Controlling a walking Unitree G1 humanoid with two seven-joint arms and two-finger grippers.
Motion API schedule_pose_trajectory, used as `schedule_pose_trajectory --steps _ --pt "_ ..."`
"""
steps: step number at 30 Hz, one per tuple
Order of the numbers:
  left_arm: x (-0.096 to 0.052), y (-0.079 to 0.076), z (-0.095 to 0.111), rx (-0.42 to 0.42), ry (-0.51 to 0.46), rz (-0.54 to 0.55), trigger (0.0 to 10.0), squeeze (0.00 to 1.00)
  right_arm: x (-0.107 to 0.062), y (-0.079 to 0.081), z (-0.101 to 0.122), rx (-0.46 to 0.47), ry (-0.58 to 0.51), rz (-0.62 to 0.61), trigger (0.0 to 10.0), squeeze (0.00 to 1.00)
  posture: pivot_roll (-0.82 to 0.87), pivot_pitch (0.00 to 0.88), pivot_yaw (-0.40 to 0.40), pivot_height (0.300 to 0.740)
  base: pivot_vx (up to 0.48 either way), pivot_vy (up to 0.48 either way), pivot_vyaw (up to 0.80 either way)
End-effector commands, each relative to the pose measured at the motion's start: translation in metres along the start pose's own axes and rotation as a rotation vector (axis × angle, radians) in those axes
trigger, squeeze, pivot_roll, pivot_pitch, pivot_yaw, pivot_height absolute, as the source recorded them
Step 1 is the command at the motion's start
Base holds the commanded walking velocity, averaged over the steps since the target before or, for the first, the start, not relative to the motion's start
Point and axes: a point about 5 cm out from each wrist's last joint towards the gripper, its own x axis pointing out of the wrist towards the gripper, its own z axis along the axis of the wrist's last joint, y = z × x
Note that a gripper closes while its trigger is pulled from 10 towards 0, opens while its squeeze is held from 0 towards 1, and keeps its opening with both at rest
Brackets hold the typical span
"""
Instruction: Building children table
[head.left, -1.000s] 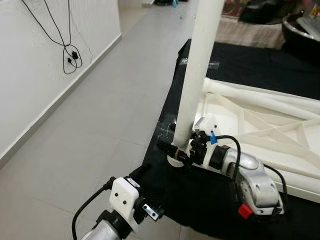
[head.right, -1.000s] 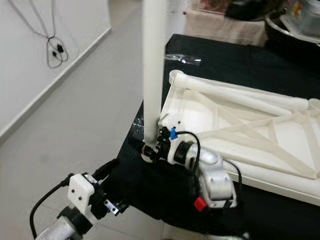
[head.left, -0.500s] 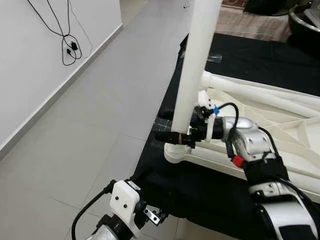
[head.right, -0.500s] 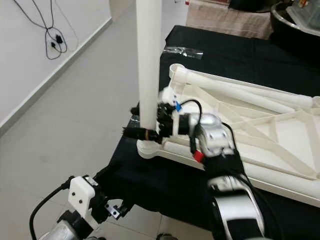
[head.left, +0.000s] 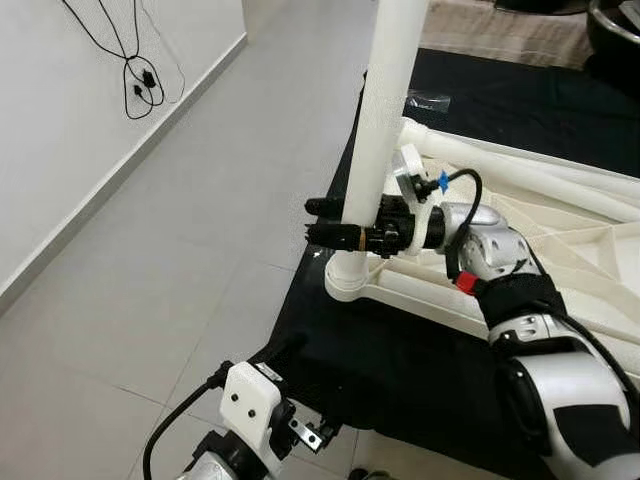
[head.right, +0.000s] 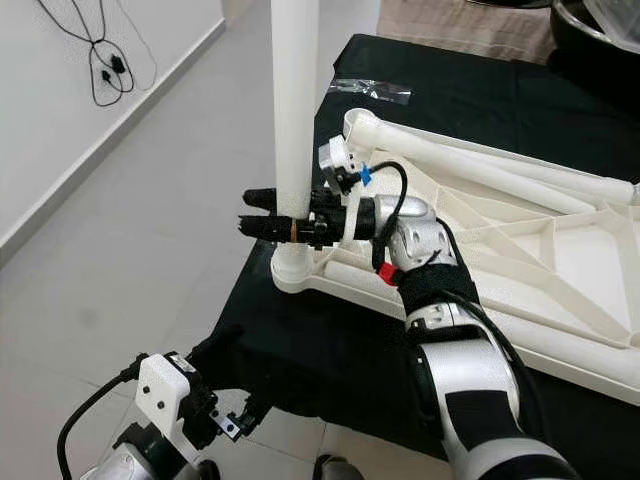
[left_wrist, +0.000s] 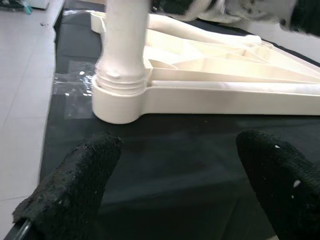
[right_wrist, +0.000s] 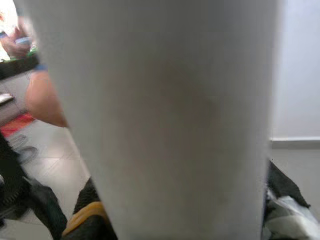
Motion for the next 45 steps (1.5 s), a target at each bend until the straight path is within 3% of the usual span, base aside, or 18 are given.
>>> schedule_pose_trajectory --steps 1,4,6,7,8,9,13,20,21,22,26,27,31,38,39,41,42,45 --pt "-0.002 0.001 0.000 -0.007 0.010 -0.005 10.0 0.00 -0.020 0.011 -0.031 0.084 0.003 -0.095 0.0 0.00 0.11 0.225 -0.033 0.740 0.000 0.000 0.00" --pt "-0.001 0.002 0.000 -0.005 0.009 -0.010 10.0 0.00 -0.027 0.023 -0.049 0.107 0.048 -0.191 0.0 0.00 0.08 0.218 -0.040 0.740 0.000 0.000 0.00" --pt "0.002 0.005 -0.002 -0.003 0.010 -0.020 10.0 0.00 -0.021 0.051 -0.084 0.116 0.181 -0.404 0.0 0.00 0.05 0.208 -0.061 0.740 0.000 0.000 0.00" --pt "0.004 0.007 -0.003 -0.003 0.006 -0.025 10.0 0.00 -0.021 0.059 -0.097 0.111 0.230 -0.882 0.0 0.00 0.01 0.200 -0.068 0.740 0.000 0.000 0.00" --pt "0.004 0.007 -0.003 -0.003 0.006 -0.025 10.0 0.00 -0.021 0.059 -0.097 0.111 0.230 -0.882 0.0 0.00 0.01 0.200 -0.068 0.740 0.000 0.000 0.00" --pt "0.006 0.008 -0.003 -0.002 0.003 -0.027 10.0 0.00 -0.034 0.068 -0.104 0.120 0.278 -1.254 0.0 0.00 0.00 0.203 -0.059 0.740 0.000 0.000 0.00" --pt "0.009 0.010 -0.004 0.001 -0.004 -0.030 10.0 0.00 -0.022 0.083 -0.094 0.002 0.257 -1.227 0.0 0.00 -0.01 0.180 -0.044 0.740 0.000 0.000 0.00" --pt "0.013 0.011 -0.006 0.007 -0.010 -0.014 10.0 0.00 -0.009 0.064 -0.104 0.035 0.238 -1.012 0.0 0.00 -0.01 0.160 -0.060 0.740 0.000 0.000 0.00" --pt "0.014 0.011 -0.006 0.006 -0.013 -0.003 10.0 0.00 -0.008 0.063 -0.106 0.038 0.259 -0.975 7.8 0.00 -0.03 0.161 -0.067 0.740 0.000 0.000 0.00" --pt "0.014 0.011 -0.006 0.006 -0.014 0.001 10.0 0.00 -0.009 0.063 -0.103 0.035 0.260 -0.966 10.0 0.00 -0.03 0.160 -0.069 0.740 0.000 0.000 0.00" --pt "0.014 0.011 -0.007 0.003 -0.014 -0.001 10.0 0.00 -0.007 0.060 -0.095 0.024 0.223 -0.921 10.0 0.00 -0.03 0.158 -0.073 0.740 0.000 0.000 0.00" --pt "0.015 0.010 -0.007 0.000 -0.013 -0.007 10.0 0.00 0.000 0.058 -0.081 0.034 0.164 -0.853 10.0 1.00 -0.04 0.157 -0.076 0.740 0.000 0.000 0.00" --pt "0.016 0.009 -0.008 -0.007 -0.013 -0.014 10.0 0.00 0.020 0.049 -0.021 -0.017 -0.045 -0.414 10.0 1.00 -0.01 0.161 -0.071 0.740 0.000 0.000 0.00" --pt "0.015 0.008 -0.007 -0.005 -0.015 -0.016 10.0 0.00 0.010 0.018 -0.008 -0.109 0.089 -0.201 10.0 1.00 0.07 0.179 -0.054 0.740 0.000 0.000 0.00" --pt "0.014 0.008 -0.006 -0.005 -0.014 -0.017 10.0 0.00 0.012 0.011 -0.008 -0.097 0.115 -0.160 10.0 0.56 0.09 0.182 -0.050 0.740 0.000 0.000 0.00" --pt "0.013 0.007 -0.006 -0.005 -0.014 -0.017 10.0 0.00 0.013 0.008 -0.007 -0.088 0.132 -0.130 10.0 0.56 0.09 0.183 -0.050 0.740 0.000 0.000 0.00" --pt "0.012 0.006 -0.006 -0.006 -0.012 -0.015 10.0 0.00 0.016 0.005 -0.004 -0.077 0.135 -0.101 10.0 0.00 0.11 0.192 -0.051 0.740 0.000 0.000 0.00" --pt "0.010 0.004 -0.006 -0.005 -0.009 -0.014 10.0 0.00 0.020 0.003 0.001 -0.068 0.121 -0.058 10.0 0.00 0.13 0.204 -0.056 0.740 0.000 0.000 0.00"
